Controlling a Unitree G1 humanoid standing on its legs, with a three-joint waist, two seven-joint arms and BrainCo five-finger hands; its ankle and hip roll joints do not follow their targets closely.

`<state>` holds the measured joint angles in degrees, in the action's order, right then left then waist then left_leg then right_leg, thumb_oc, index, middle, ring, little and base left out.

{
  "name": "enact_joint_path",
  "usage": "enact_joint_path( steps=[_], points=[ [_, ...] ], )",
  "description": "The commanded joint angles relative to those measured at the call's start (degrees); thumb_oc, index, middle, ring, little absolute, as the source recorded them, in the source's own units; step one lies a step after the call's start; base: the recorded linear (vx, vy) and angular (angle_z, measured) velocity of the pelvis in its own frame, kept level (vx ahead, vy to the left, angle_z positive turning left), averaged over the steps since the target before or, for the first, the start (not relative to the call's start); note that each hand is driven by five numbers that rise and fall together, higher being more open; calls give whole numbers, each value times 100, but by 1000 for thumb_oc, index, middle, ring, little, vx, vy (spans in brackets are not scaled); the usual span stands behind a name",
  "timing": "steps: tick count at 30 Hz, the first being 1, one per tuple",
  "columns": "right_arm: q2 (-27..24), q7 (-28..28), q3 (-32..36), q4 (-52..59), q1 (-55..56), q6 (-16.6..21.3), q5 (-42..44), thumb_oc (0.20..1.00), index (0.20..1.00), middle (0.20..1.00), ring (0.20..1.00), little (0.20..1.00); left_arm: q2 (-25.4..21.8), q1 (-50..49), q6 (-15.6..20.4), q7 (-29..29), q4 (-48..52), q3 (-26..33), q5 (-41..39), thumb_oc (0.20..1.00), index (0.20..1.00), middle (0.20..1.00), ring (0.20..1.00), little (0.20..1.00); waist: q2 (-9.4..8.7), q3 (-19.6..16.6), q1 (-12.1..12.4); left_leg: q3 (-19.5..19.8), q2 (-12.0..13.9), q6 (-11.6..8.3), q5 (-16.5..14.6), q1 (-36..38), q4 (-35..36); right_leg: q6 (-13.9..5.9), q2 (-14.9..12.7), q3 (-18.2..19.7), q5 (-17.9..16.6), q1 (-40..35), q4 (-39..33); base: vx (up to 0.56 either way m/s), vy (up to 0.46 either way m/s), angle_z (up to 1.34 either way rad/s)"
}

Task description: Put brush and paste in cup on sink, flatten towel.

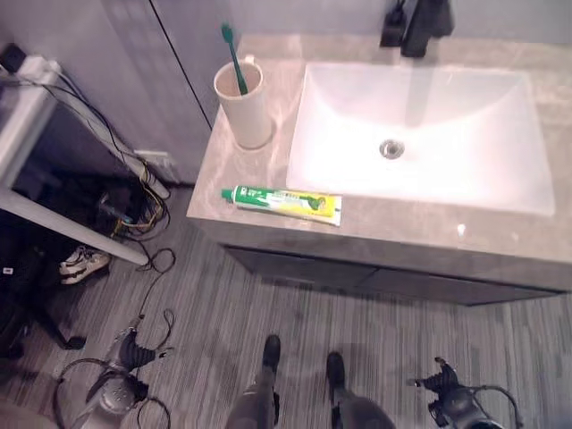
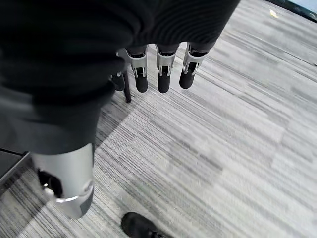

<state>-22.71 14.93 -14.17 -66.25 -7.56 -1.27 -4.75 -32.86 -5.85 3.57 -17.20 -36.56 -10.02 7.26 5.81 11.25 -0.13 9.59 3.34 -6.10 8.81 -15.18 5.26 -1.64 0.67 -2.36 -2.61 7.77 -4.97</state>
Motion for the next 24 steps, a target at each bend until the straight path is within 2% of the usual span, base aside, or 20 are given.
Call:
enact_joint_path(
  steps=[1, 6, 8, 9, 10, 14, 18, 20, 24],
  points=[
    [13, 129, -5, -19, -184, -45, 197, 1000, 1000, 1000, 1000, 1000, -244, 269, 55, -315, 90, 185, -24, 1000, 1000, 1000, 1000, 1000, -323, 177, 48, -12, -11, -118, -454, 604, -26, -810, -861, -108, -389, 289, -3, 28, -1, 3],
    [82, 34, 153, -303, -106, -100, 374, 1000, 1000, 1000, 1000, 1000, -366, 71, 60, -209, 435, 289, -43, 1000, 1000, 1000, 1000, 1000, -339, 101, 78, -16, 7, -125, -504, 746, -26, -811, -873, -139, -326, 119, -3, 25, 3, 9],
    [80, -36, 119, -503, -87, -193, 143, 1000, 1000, 1000, 1000, 1000, -737, -121, 186, -5, 1393, 445, -82, 1000, 1000, 1000, 1000, 1000, -315, 36, 162, 29, 20, -130, -525, 806, -26, -814, -881, -193, -277, 23, -3, 3, -5, 5],
    [88, -37, 113, -504, -87, -192, 141, 1000, 1000, 1000, 1000, 1000, -748, -154, 167, 10, 1432, 472, -84, 1000, 1000, 1000, 1000, 1000, -322, 36, 155, 30, 22, -131, -527, 811, -26, -813, -880, -194, -276, 18, -3, -8, -18, 9],
    [67, -79, 170, -594, -86, -244, 81, 1000, 1000, 1000, 1000, 1000, -1117, -440, 287, 171, 2135, 724, -96, 1000, 1000, 1000, 1000, 1000, -293, 1, 217, 79, 34, -138, -538, 857, -26, -806, -881, -232, -243, -55, -3, -7, -16, 9],
    [17, -139, 330, -649, -31, -305, 99, 1000, 1000, 1000, 1000, 1000, -1591, -812, 368, 392, 2851, 1153, -249, 1000, 1000, 1000, 1000, 1000, -227, -78, 269, 124, 56, -159, -555, 934, -26, -796, -887, -284, -194, -197, -3, -6, -4, 3],
    [27, -149, 397, -677, -17, -375, 106, 1000, 1000, 1000, 1000, 1000, -1792, -912, 394, 543, 3258, 1439, -549, 1000, 1000, 1000, 1000, 1000, -183, -117, 271, 178, 58, -183, -541, 924, -26, -779, -886, -329, -168, -244, -3, -62, -11, 7],
    [44, -247, 313, -681, -1, -429, -52, 1000, 1000, 1000, 1000, 1000, -2092, -928, 511, 658, 3650, 1628, -613, 1000, 1000, 1000, 1000, 1000, -119, -159, 280, 203, 62, -203, -532, 921, -26, -768, -888, -377, -149, -303, 1, -44, -11, 16],
    [72, -275, 276, -645, 57, -441, -129, 1000, 1000, 1000, 1000, 1000, -2231, -925, 542, 726, 3965, 1796, -717, 1000, 1000, 1000, 1000, 1000, -52, -209, 258, 200, 71, -226, -532, 944, -26, -764, -892, -397, -130, -357, -2, -14, 2, 4]
  ],
)
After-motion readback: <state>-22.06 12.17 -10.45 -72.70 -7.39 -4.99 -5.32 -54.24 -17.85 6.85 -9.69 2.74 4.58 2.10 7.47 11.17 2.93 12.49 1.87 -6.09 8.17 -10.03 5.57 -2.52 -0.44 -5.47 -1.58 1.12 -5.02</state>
